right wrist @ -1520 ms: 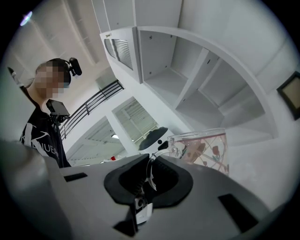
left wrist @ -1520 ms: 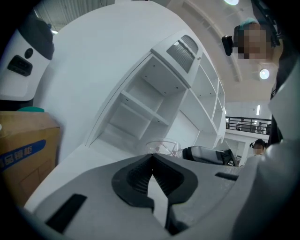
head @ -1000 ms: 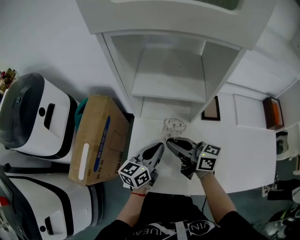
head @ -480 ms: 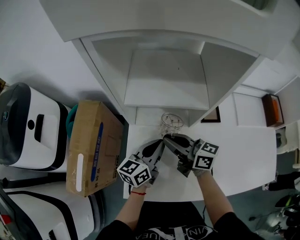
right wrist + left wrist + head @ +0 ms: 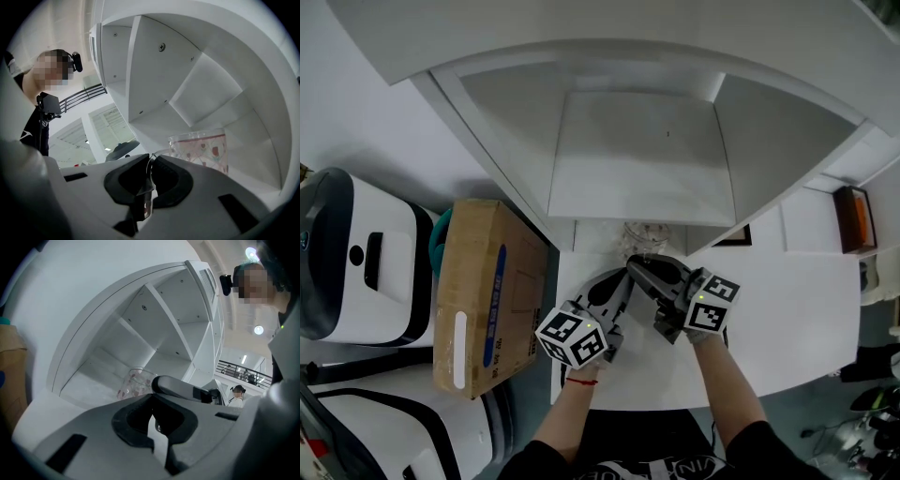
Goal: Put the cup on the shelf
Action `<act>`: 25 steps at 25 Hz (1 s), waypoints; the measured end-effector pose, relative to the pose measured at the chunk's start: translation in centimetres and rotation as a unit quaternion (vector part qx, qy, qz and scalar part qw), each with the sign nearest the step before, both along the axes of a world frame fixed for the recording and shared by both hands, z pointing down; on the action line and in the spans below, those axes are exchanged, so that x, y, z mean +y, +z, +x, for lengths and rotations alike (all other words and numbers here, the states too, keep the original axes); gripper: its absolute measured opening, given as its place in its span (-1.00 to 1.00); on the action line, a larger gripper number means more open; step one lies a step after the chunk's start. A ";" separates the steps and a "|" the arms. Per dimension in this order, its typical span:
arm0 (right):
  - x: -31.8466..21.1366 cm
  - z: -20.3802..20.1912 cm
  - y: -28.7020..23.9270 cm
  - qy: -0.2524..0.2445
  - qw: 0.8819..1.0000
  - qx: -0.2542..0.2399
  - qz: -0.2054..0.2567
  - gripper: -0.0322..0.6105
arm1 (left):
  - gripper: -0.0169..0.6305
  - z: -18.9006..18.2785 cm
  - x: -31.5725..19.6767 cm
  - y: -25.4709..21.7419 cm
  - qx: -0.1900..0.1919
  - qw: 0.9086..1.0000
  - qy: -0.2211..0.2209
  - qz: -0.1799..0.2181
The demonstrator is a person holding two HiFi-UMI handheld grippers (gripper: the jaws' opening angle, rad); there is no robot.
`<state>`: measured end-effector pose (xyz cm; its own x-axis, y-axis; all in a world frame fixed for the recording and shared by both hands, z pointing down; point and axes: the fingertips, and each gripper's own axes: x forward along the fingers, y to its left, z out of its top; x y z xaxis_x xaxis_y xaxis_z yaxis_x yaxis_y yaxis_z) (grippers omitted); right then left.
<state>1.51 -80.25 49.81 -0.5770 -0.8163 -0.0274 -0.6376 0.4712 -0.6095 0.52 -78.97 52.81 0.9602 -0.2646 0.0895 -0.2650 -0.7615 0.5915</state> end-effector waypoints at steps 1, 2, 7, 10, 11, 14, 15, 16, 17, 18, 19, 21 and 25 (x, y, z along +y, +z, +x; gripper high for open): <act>-0.2 0.1 0.1 0.004 1.000 0.001 0.003 -0.84 | -0.93 0.0 -0.2 0.1 0.000 1.000 0.000 0.000; -0.5 0.1 0.1 0.007 1.000 0.001 0.006 -0.84 | -0.93 -0.1 -0.4 0.2 0.000 1.000 -0.001 -0.001; -1.3 0.1 0.5 0.015 0.999 0.023 0.018 -0.84 | -0.93 -0.7 -0.9 0.5 0.000 1.000 -0.005 -0.005; -1.5 0.1 0.7 0.015 0.999 0.030 0.020 -0.84 | -0.93 -0.9 -1.0 0.6 0.001 1.000 -0.007 -0.007; -1.5 0.0 0.8 0.015 0.999 0.032 0.020 -0.84 | -0.93 -1.0 -1.0 0.6 0.001 1.000 -0.007 -0.007; -1.6 0.1 1.1 0.016 0.999 0.041 0.018 -0.84 | -0.93 -1.1 -1.0 0.6 0.001 1.000 -0.005 -0.008; -1.6 0.1 1.2 0.017 0.999 0.044 0.017 -0.84 | -0.93 -1.2 -0.9 0.6 0.001 1.000 -0.004 -0.008; -1.6 0.2 1.3 0.018 0.999 0.047 0.016 -0.84 | -0.93 -1.2 -0.9 0.5 0.000 1.000 -0.004 -0.008; -1.6 0.3 1.4 0.018 0.999 0.050 0.014 -0.84 | -0.93 -1.2 -0.9 0.6 0.000 1.000 -0.004 -0.008; -1.6 0.4 1.6 0.019 0.998 0.053 0.012 -0.84 | -0.93 -1.2 -0.9 0.5 0.000 1.000 -0.004 -0.009; -1.7 0.4 1.7 0.020 0.998 0.058 0.010 -0.84 | -0.93 -1.2 -0.9 0.5 0.000 1.000 -0.005 -0.010; -1.6 0.4 2.1 0.019 0.997 0.069 0.004 -0.84 | -0.93 -1.2 -0.9 0.5 0.001 1.000 -0.006 -0.013; -1.5 0.1 3.0 0.007 0.994 0.110 -0.005 -0.85 | -0.93 -1.0 -0.8 0.5 0.000 1.000 -0.008 -0.015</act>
<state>1.58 -81.74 52.77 -0.5567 -0.8240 0.1054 -0.7622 0.4562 -0.4593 -0.50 -79.81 53.27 0.9559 -0.2770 0.0975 -0.2768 -0.7392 0.6140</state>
